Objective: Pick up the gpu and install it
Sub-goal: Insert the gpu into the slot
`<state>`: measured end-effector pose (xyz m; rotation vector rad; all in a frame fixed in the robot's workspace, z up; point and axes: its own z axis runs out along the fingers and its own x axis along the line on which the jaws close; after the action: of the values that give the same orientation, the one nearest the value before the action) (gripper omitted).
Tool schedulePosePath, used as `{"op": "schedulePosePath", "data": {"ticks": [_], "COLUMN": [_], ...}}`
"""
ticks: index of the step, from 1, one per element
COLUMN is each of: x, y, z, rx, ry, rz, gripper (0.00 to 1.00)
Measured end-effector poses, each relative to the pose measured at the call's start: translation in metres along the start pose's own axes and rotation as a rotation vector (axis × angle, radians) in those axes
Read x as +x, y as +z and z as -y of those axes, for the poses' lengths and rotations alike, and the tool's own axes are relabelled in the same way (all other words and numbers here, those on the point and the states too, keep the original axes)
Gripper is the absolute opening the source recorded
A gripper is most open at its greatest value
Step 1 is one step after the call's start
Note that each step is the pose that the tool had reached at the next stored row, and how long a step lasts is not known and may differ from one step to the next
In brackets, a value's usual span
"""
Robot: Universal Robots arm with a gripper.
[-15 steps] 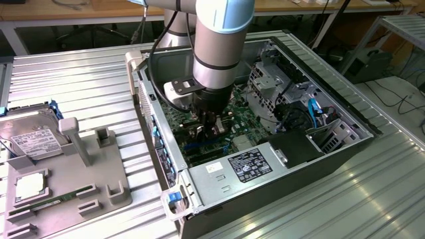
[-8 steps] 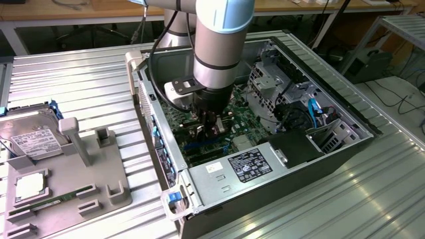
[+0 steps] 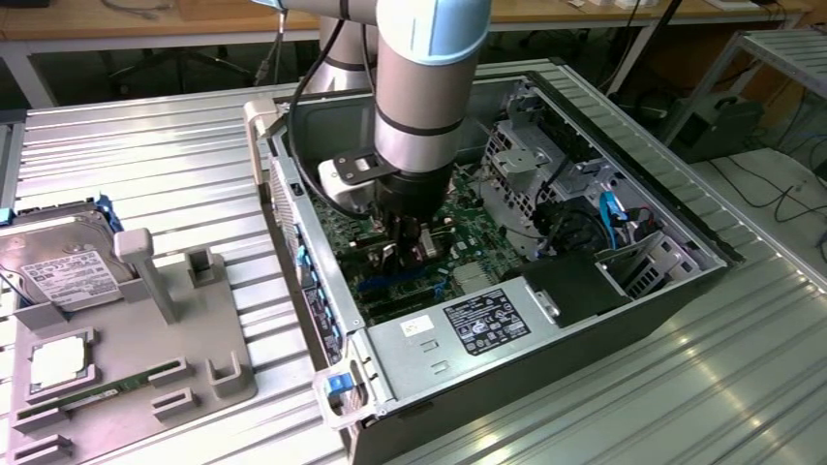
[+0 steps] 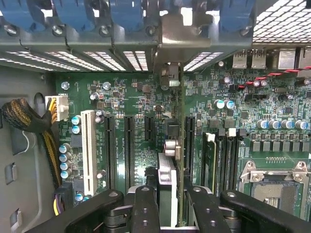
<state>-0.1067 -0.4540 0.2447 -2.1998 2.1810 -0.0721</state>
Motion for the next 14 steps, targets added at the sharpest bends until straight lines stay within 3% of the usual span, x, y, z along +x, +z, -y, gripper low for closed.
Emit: {"op": "schedulePosePath", "data": {"ticks": [14], "x": [-0.0018], "y": [-0.0002], "z": [-0.0023], "rx": [0.0003], "ry": [0.002], "rz": [-0.0001], "gripper": [0.28]}}
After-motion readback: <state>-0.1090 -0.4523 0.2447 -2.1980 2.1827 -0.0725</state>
